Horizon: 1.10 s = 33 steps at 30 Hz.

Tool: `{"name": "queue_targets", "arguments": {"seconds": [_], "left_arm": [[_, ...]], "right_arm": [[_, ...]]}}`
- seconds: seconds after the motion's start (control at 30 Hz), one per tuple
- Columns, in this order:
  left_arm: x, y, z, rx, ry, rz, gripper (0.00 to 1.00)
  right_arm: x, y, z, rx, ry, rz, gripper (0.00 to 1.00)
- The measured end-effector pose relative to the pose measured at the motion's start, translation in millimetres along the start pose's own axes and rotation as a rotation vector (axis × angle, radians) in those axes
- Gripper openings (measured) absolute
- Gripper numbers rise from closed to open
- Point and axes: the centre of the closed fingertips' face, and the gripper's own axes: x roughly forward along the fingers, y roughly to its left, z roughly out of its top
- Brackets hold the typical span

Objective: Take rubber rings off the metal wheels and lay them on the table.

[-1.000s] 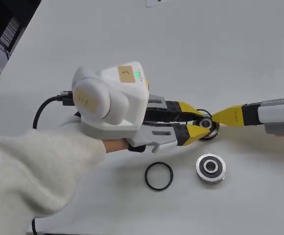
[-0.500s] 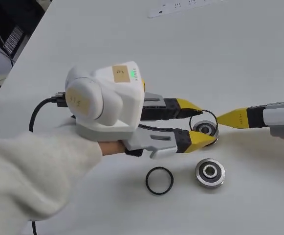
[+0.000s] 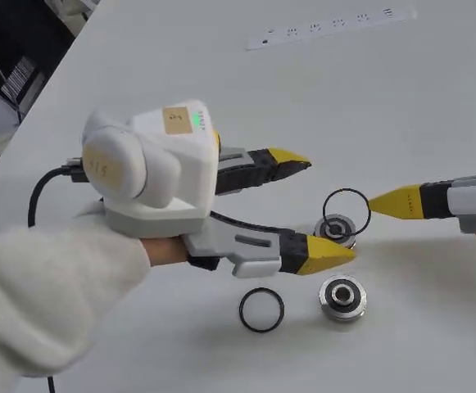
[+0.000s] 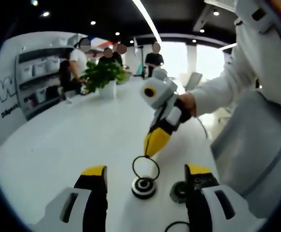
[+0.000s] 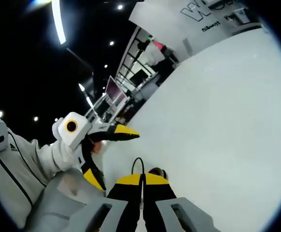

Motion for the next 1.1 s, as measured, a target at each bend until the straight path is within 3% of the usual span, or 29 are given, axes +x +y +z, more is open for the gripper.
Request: {"name": "queue_targets", "arguments": {"seconds": [0.27, 0.4, 0.67, 0.97, 1.1], "left_arm": [[-13.2, -4.6, 13.0, 0.022, -0.021, 0.015, 0.81], [-22.0, -8.6, 19.2, -0.001, -0.033, 0.005, 0.91], [-45.7, -15.2, 30.1, 0.023, -0.043, 0.015, 1.0], [-79.1, -20.1, 40.1, 0.058, -0.066, 0.047, 1.0], [-94.3, -22.3, 36.3, 0.067, -0.061, 0.071, 1.0]], "right_arm": [[-10.7, 13.2, 0.1, -0.012, -0.006, -0.029, 0.0], [-15.2, 19.5, -0.2, -0.022, -0.007, -0.04, 0.0], [-21.9, 31.9, 1.2, -0.006, -0.035, -0.049, 0.0], [-22.5, 52.8, 0.9, -0.025, -0.035, -0.054, 0.0], [-21.7, 61.1, 1.5, -0.038, -0.036, -0.054, 0.0]]}}
